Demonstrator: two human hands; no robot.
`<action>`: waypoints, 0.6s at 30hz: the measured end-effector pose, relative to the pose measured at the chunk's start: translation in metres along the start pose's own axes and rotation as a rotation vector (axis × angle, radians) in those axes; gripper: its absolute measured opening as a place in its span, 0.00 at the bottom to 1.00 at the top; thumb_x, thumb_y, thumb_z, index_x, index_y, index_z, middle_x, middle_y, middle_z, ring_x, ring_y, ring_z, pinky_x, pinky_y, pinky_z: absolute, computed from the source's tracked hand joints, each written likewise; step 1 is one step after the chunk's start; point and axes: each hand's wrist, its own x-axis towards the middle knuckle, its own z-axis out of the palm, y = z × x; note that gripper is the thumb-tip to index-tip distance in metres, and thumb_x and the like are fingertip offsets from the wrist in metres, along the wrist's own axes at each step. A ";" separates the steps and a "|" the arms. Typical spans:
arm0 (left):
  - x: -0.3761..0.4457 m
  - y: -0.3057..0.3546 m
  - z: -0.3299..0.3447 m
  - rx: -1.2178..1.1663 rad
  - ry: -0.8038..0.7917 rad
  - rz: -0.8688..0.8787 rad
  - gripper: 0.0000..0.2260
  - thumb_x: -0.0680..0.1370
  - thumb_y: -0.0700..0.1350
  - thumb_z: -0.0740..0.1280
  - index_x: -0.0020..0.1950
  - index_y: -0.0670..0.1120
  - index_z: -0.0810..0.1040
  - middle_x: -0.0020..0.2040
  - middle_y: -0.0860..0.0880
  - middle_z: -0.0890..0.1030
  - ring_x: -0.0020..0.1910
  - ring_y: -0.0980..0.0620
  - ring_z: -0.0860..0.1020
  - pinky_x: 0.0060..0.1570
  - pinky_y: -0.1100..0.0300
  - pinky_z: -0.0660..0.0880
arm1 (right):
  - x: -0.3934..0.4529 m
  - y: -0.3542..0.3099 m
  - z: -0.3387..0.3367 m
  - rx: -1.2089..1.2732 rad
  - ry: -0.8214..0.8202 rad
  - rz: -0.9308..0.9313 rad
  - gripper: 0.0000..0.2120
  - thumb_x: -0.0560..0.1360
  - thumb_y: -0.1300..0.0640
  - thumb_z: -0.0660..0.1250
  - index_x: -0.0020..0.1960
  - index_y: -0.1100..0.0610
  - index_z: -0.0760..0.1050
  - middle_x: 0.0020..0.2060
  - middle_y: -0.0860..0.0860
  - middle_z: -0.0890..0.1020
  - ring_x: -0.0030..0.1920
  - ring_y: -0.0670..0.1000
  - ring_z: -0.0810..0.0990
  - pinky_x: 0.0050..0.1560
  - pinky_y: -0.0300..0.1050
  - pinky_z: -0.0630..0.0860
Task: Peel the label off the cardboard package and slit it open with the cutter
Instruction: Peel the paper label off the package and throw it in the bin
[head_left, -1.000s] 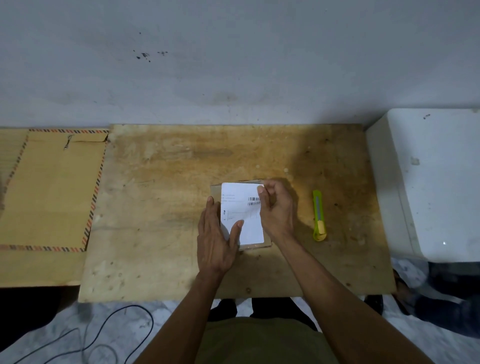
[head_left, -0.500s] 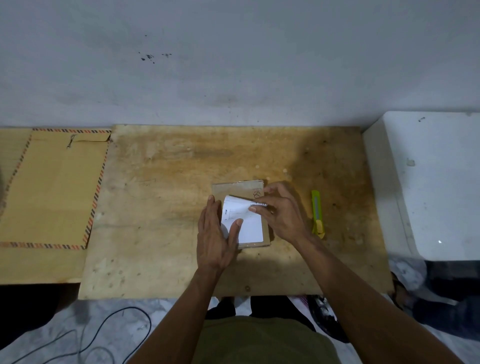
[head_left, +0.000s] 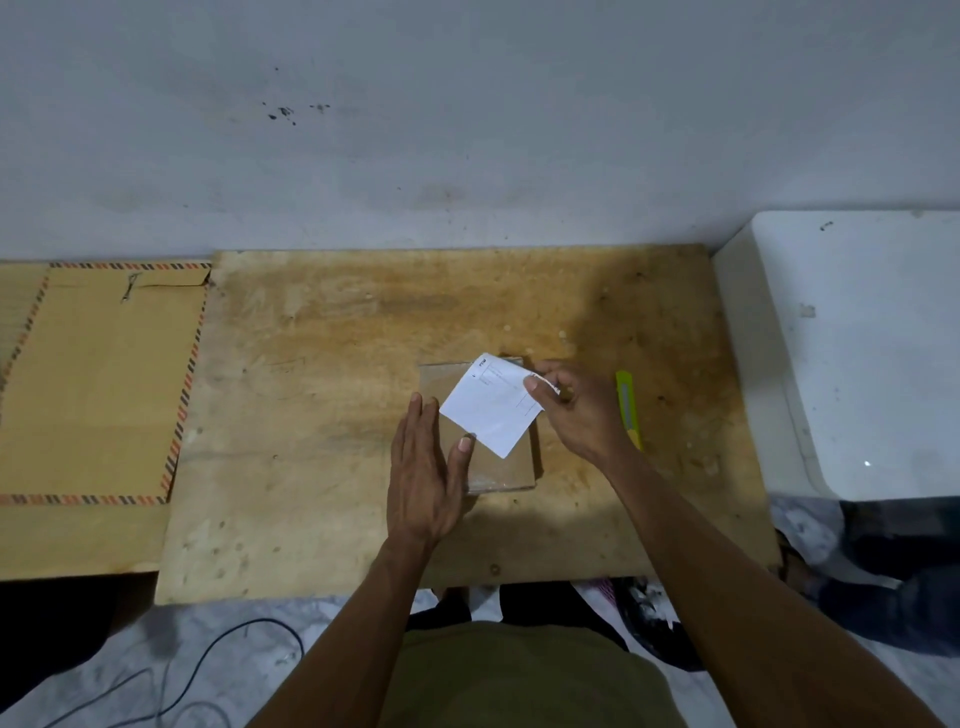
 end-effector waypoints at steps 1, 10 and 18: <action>0.000 0.000 0.001 0.004 0.004 -0.002 0.29 0.84 0.57 0.57 0.81 0.46 0.56 0.82 0.48 0.53 0.81 0.52 0.51 0.78 0.53 0.54 | -0.001 0.001 0.000 -0.014 0.006 -0.002 0.14 0.76 0.45 0.68 0.46 0.56 0.81 0.57 0.48 0.82 0.57 0.48 0.79 0.56 0.48 0.77; -0.002 0.003 0.003 0.012 0.011 -0.031 0.28 0.83 0.58 0.58 0.79 0.48 0.58 0.82 0.45 0.51 0.80 0.46 0.52 0.74 0.50 0.60 | -0.014 -0.012 -0.006 0.123 0.208 0.125 0.12 0.76 0.46 0.69 0.48 0.54 0.84 0.43 0.50 0.85 0.42 0.49 0.82 0.30 0.27 0.69; -0.001 0.005 -0.005 0.132 0.026 -0.042 0.28 0.81 0.61 0.55 0.78 0.49 0.61 0.81 0.43 0.53 0.79 0.41 0.57 0.67 0.43 0.68 | -0.032 -0.038 -0.013 0.235 0.268 0.096 0.11 0.76 0.48 0.69 0.46 0.55 0.84 0.37 0.47 0.84 0.36 0.40 0.79 0.32 0.32 0.68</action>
